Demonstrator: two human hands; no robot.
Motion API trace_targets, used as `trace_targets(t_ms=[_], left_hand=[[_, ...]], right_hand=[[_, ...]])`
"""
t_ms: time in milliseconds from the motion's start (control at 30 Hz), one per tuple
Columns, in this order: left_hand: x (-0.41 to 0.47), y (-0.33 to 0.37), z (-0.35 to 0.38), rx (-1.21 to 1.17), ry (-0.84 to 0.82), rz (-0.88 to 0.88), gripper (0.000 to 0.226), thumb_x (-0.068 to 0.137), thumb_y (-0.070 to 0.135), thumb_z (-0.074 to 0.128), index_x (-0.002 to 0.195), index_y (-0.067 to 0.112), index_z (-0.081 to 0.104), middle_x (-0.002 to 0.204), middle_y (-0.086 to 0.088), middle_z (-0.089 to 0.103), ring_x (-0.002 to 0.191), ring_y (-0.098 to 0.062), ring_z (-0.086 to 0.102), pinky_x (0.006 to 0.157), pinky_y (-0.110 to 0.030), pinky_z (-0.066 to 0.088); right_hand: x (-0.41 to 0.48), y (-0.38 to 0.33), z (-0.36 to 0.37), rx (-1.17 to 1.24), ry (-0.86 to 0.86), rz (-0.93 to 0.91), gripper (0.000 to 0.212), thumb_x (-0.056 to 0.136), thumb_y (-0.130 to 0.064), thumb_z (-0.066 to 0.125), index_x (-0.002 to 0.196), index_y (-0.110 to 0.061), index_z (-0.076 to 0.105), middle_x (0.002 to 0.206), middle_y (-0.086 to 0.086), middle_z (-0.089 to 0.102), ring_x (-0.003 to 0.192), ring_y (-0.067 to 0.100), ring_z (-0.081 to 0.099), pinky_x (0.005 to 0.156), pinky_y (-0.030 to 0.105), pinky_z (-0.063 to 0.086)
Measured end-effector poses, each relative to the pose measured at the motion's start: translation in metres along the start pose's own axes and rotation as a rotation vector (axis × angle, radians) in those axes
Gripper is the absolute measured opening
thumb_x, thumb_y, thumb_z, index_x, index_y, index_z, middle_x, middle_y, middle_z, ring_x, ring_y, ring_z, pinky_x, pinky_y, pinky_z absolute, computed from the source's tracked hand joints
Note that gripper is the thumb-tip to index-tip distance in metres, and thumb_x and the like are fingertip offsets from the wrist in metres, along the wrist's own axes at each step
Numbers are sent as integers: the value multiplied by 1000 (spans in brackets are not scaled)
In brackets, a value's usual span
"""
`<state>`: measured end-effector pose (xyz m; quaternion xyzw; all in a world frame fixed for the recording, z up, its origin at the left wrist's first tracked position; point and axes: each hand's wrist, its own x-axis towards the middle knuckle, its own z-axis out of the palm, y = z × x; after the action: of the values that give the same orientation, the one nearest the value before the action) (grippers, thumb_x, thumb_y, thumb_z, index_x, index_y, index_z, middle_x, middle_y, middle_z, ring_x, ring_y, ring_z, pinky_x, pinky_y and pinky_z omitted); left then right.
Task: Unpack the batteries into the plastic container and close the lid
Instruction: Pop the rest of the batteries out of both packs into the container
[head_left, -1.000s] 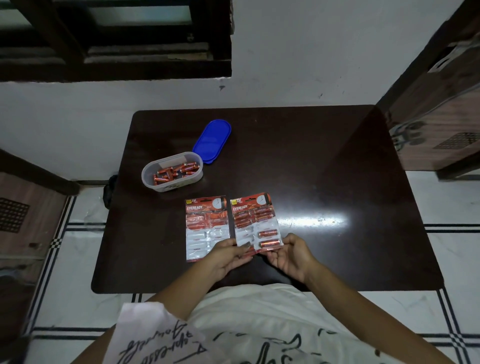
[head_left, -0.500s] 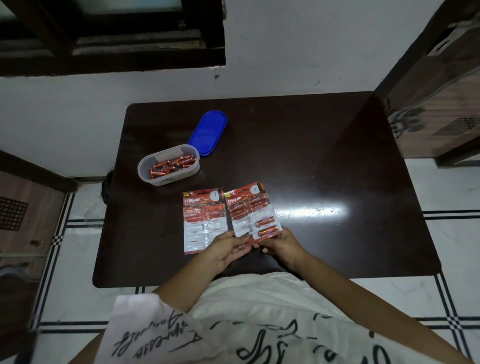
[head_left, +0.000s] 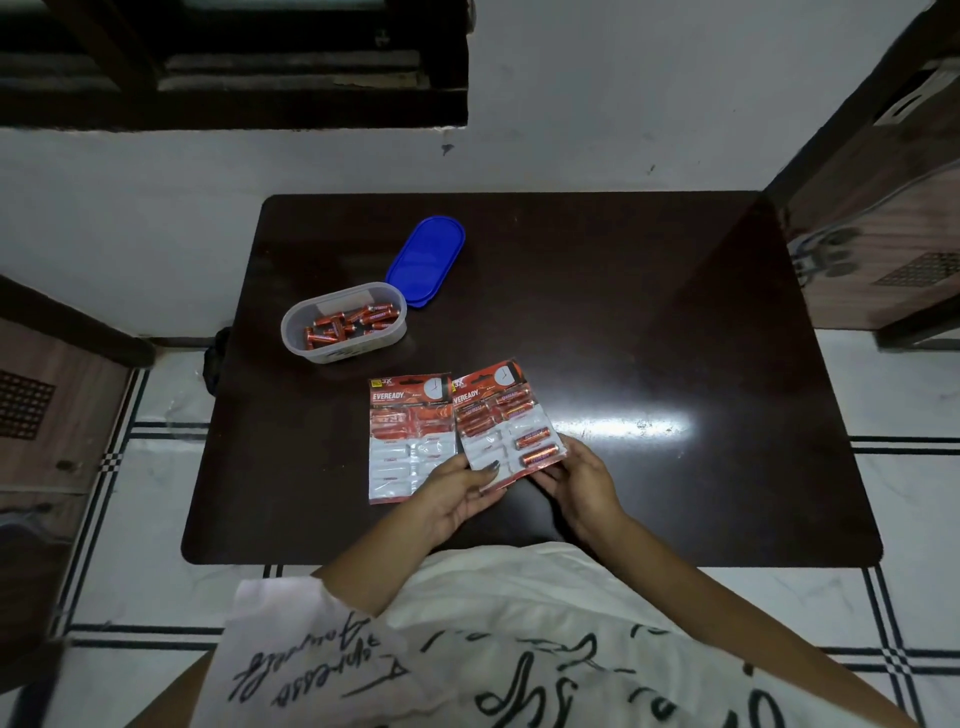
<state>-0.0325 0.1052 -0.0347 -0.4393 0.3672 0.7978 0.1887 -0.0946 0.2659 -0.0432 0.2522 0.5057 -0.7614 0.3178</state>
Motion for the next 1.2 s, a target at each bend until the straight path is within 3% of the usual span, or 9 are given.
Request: trace_targets(t_ms=[100, 200, 267, 400, 700, 867, 1000, 1100, 1200], left_hand=[[0, 2, -3, 9, -10, -14, 30, 90, -3, 61, 114, 15, 62, 102, -6, 73, 87, -18, 70, 71, -25, 59], [0, 2, -5, 44, 14, -33, 30, 87, 2, 64, 111, 19, 61, 97, -3, 73, 80, -15, 68, 61, -23, 56], [1, 3, -6, 53, 29, -43, 32, 84, 4, 65, 111, 21, 61, 96, -2, 72, 79, -14, 66, 59, -22, 54], [1, 4, -4, 18, 50, -81, 27, 83, 6, 62, 107, 17, 62, 87, 0, 70, 71, -12, 61, 54, -20, 47], [4, -2, 1, 8, -19, -9, 41, 83, -1, 57, 121, 12, 57, 94, -8, 68, 69, -15, 61, 55, -23, 46], [1, 9, -5, 49, -71, -110, 12, 79, 2, 51, 89, 2, 58, 66, -9, 59, 53, -14, 55, 55, -25, 45], [3, 17, -20, 291, -177, -54, 44, 68, -7, 50, 112, 0, 54, 78, -15, 63, 62, -17, 65, 59, -25, 55], [7, 19, -29, 531, -217, 16, 40, 87, -13, 54, 122, 5, 56, 86, -16, 72, 75, -19, 71, 72, -26, 58], [8, 17, -25, 538, -224, 92, 31, 92, -5, 58, 120, 8, 60, 97, -10, 74, 83, -21, 73, 77, -26, 58]], right_hand=[[4, -9, -1, 73, -31, 119, 31, 96, -3, 40, 110, 1, 67, 105, 21, 73, 94, 32, 70, 88, 42, 57], [3, -17, 3, 3, -106, 244, 36, 93, -21, 38, 96, -3, 69, 78, 10, 69, 62, 18, 57, 53, 25, 44], [7, -17, 5, -155, -118, 268, 37, 95, -33, 40, 92, -10, 68, 68, 3, 62, 52, 12, 46, 41, 20, 29], [10, -13, 3, -405, -80, 151, 12, 91, -20, 66, 93, -9, 68, 73, 8, 63, 50, 12, 46, 40, 19, 29], [15, -7, 7, -466, 106, 28, 7, 82, -9, 74, 77, -4, 73, 63, 18, 60, 42, 18, 41, 37, 20, 30], [11, -8, 9, -417, 10, 69, 6, 84, -12, 74, 81, -6, 74, 59, 10, 62, 41, 13, 44, 39, 20, 29], [11, -7, 7, -370, -29, 119, 8, 86, -15, 71, 86, -7, 73, 61, 7, 66, 44, 12, 48, 39, 19, 29], [15, -5, 3, -351, -53, 145, 20, 87, -18, 70, 99, -2, 73, 71, 8, 67, 51, 15, 50, 40, 20, 29], [18, -4, 1, -333, -72, 175, 23, 89, -20, 68, 102, -2, 73, 75, 9, 66, 54, 16, 49, 38, 19, 30]])
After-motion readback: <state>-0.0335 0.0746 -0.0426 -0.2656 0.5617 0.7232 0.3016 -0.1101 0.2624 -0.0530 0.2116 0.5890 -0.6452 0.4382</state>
